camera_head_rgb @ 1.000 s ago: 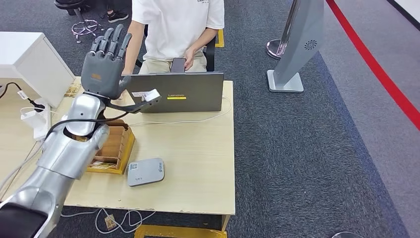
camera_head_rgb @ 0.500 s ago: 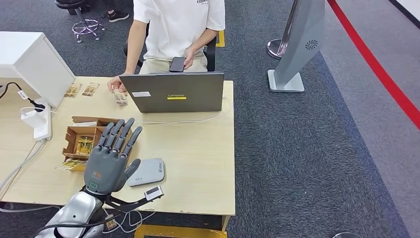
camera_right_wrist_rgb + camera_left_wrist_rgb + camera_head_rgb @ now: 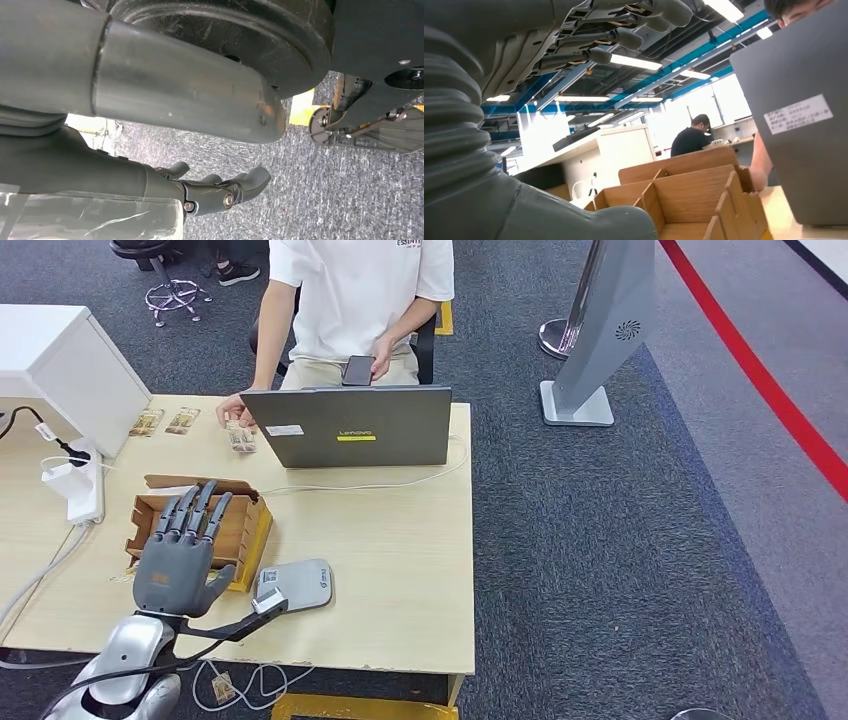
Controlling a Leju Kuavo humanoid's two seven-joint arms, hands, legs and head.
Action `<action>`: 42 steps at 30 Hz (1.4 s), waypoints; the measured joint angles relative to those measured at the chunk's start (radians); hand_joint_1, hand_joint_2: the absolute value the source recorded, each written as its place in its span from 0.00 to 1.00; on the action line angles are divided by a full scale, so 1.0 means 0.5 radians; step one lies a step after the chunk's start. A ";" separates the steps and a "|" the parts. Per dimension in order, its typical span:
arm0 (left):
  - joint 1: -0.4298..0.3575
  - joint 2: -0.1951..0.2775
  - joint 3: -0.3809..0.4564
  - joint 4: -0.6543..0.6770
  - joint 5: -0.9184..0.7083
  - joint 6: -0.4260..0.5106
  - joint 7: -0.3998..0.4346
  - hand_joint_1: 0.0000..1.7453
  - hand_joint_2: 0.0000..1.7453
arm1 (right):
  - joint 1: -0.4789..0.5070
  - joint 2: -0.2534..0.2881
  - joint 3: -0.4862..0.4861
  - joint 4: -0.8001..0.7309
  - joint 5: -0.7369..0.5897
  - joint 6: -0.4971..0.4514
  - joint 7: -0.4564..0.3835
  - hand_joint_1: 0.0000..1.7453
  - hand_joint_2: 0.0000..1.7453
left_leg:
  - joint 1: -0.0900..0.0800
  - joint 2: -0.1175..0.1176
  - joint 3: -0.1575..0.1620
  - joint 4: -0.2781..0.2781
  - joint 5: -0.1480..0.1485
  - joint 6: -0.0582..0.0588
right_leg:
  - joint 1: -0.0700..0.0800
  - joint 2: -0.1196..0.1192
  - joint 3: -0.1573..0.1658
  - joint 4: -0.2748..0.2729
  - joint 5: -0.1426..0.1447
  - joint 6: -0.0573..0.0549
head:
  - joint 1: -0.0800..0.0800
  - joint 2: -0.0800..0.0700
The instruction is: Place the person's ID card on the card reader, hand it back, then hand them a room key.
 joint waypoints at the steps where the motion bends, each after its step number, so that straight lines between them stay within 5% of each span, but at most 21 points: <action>1: -0.011 -0.003 0.014 0.026 0.003 -0.004 -0.001 0.00 1.00 | 0.000 0.000 -0.001 0.000 0.000 0.000 0.000 0.00 0.00 | 0.000 0.000 0.000 0.000 0.000 0.000 | 0.000 0.000 0.000 0.000 0.000 0.000 | 0.000 0.000; 23: -0.072 -0.032 0.065 0.246 0.057 -0.251 -0.027 0.00 1.00 | -0.001 0.001 -0.033 -0.001 0.029 0.001 0.008 0.00 0.00 | 0.000 0.000 0.000 0.000 0.000 0.000 | 0.000 0.000 0.000 0.000 0.000 0.000 | 0.000 0.000; 33: 0.031 -0.060 -0.040 0.127 0.029 -0.156 -0.130 0.00 1.00 | -0.002 0.013 -0.066 -0.001 0.069 0.030 0.003 0.00 0.00 | 0.000 0.000 0.000 0.000 -0.001 0.000 | 0.000 0.000 -0.001 0.000 0.000 0.000 | 0.000 0.000; 42: 0.065 -0.042 -0.084 0.057 0.035 -0.248 -0.010 0.00 1.00 | -0.001 0.023 -0.109 -0.002 0.083 0.022 0.007 0.00 0.00 | 0.000 0.000 0.000 0.000 -0.001 0.000 | 0.000 0.000 0.000 0.000 0.000 0.000 | 0.000 0.000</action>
